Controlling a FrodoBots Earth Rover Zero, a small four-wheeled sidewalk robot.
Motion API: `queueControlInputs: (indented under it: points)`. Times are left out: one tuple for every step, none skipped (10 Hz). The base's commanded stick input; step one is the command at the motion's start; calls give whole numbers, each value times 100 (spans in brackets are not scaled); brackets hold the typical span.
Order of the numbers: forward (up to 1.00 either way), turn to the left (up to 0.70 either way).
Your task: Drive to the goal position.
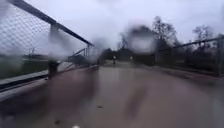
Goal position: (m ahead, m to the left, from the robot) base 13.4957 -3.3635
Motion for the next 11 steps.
queueControlInputs:
  points:
    - [70, -13]
    - [70, 0]
    - [70, 0]
    - [70, 0]
    - [70, 0]
    - [70, 0]
    - [70, -2]
    - [70, -19]
    - [70, -35]
    - [70, -28]
    - [70, -7]
